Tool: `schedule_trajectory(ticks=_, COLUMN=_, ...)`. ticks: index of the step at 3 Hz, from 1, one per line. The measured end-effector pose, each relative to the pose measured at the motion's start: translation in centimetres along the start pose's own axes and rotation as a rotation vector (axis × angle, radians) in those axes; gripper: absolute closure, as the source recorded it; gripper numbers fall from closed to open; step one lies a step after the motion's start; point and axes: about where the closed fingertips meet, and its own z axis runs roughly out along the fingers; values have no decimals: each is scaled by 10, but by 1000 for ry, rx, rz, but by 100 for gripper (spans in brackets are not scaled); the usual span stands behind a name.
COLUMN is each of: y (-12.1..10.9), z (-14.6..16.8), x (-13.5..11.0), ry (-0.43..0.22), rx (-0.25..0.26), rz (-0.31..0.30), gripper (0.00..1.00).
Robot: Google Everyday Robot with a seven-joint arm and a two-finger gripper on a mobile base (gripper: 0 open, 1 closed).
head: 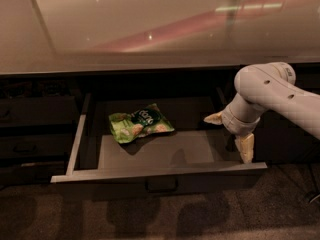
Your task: Open top drawer
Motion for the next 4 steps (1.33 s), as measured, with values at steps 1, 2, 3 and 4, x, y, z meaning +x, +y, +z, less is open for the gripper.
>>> schedule_trajectory(ticks=1, y=11, z=-20, x=-28, ry=2, rx=91, rz=-93, gripper=0)
schedule_trajectory(ticks=2, y=40, z=-12, x=-39, ry=-8, rx=86, rz=-113, gripper=0)
schedule_trajectory(ticks=3, y=40, z=-12, x=-39, ry=-8, rx=86, rz=-113, gripper=0)
schedule_trajectory(ticks=4, y=37, z=-56, x=-48, ry=11, rx=147, rz=-124, gripper=0)
